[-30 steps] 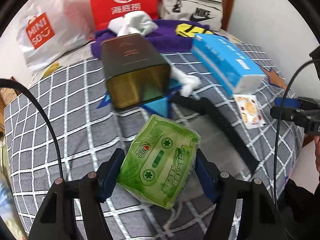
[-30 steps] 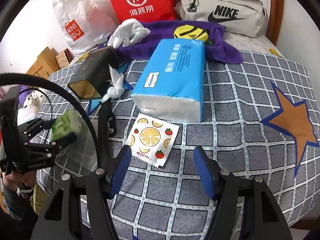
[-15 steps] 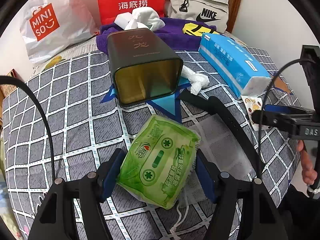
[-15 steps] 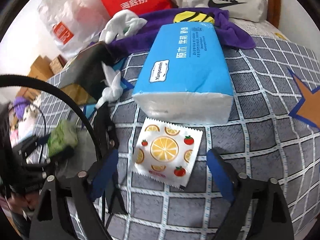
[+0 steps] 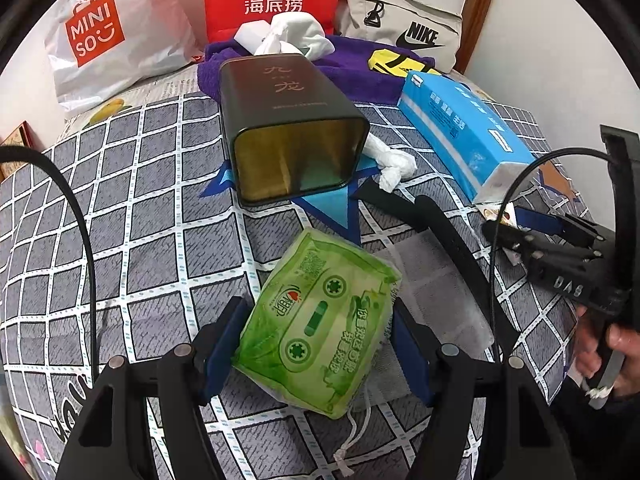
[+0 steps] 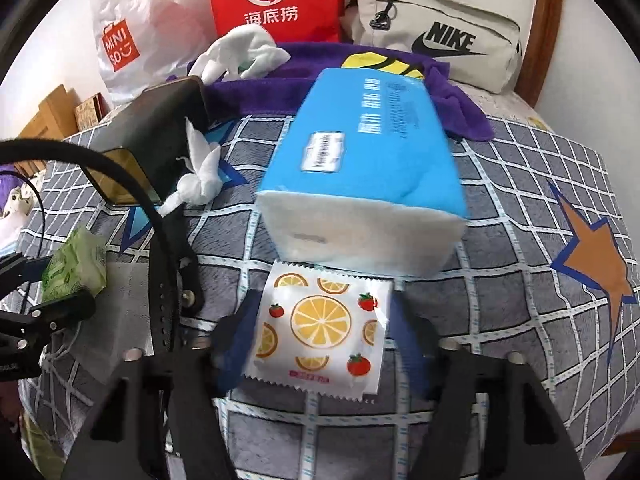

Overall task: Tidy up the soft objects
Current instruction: 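Grasp the orange-print snack sachet with the right tool, then drop the sachet on the towel with the right tool while the left tool carries the pack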

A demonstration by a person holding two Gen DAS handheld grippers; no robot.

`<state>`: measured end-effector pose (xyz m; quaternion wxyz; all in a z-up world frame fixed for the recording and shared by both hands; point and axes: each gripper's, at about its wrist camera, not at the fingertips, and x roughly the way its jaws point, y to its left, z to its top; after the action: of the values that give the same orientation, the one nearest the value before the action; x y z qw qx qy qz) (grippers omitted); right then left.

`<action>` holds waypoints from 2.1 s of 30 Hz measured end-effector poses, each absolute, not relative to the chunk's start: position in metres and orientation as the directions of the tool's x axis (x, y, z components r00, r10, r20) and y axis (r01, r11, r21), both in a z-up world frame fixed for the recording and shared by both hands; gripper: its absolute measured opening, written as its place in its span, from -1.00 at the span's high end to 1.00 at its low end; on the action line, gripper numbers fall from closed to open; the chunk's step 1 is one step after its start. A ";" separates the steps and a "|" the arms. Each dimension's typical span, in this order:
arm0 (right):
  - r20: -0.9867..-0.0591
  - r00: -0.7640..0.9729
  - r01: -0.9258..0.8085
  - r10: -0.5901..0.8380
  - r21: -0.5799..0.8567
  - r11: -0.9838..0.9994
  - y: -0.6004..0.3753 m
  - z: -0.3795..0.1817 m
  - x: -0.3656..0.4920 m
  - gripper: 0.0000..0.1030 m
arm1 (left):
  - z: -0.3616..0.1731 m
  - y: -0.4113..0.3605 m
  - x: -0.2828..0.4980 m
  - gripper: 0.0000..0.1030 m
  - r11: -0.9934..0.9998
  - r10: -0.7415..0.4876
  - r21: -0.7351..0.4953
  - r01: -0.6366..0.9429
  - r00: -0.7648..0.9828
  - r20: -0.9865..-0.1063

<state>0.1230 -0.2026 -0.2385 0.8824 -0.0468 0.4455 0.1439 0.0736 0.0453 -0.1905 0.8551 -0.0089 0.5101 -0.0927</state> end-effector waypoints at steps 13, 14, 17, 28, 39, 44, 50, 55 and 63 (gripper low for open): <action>-0.814 0.490 -0.317 0.311 0.166 0.934 -0.243 -0.230 0.121 0.72 | -0.188 0.046 0.073 -0.33 0.983 -0.178 -0.134 0.127 0.456 -0.872; -0.815 0.487 -0.316 0.314 0.171 0.933 -0.245 -0.229 0.120 0.73 | -0.188 0.046 0.073 -0.32 0.982 -0.181 -0.138 0.125 0.457 -0.871; -0.811 0.485 -0.317 0.328 0.187 0.930 -0.250 -0.224 0.118 0.73 | -0.184 0.048 0.074 -0.31 0.980 -0.197 -0.158 0.123 0.465 -0.863; -0.766 0.516 -0.366 0.385 0.209 0.907 -0.257 -0.184 0.114 0.73 | -0.157 0.055 0.079 -0.31 0.983 -0.183 -0.151 0.105 0.497 -0.849; -0.743 0.533 -0.388 0.405 0.211 0.897 -0.257 -0.158 0.124 0.73 | -0.131 0.053 0.095 -0.31 0.990 -0.136 -0.103 0.093 0.529 -0.838; -0.737 0.536 -0.396 0.412 0.212 0.894 -0.256 -0.147 0.134 0.73 | -0.116 0.053 0.100 -0.31 0.991 -0.133 -0.093 0.100 0.551 -0.824; -0.723 0.539 -0.413 0.432 0.220 0.884 -0.251 -0.131 0.157 0.73 | -0.098 0.058 0.117 -0.31 0.994 -0.106 -0.070 0.086 0.571 -0.814; -0.710 0.552 -0.426 0.437 0.211 0.880 -0.246 -0.119 0.175 0.73 | -0.090 0.068 0.138 -0.31 0.994 -0.109 -0.090 0.061 0.573 -0.812; -0.700 0.564 -0.429 0.437 0.204 0.880 -0.241 -0.108 0.211 0.73 | -0.081 0.074 0.173 -0.31 0.991 -0.133 -0.126 0.052 0.583 -0.802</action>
<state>0.2114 -0.2413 -0.1083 0.8843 0.0051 0.3974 0.2450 0.1726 0.0745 -0.0813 0.8884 -0.0444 0.4539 -0.0520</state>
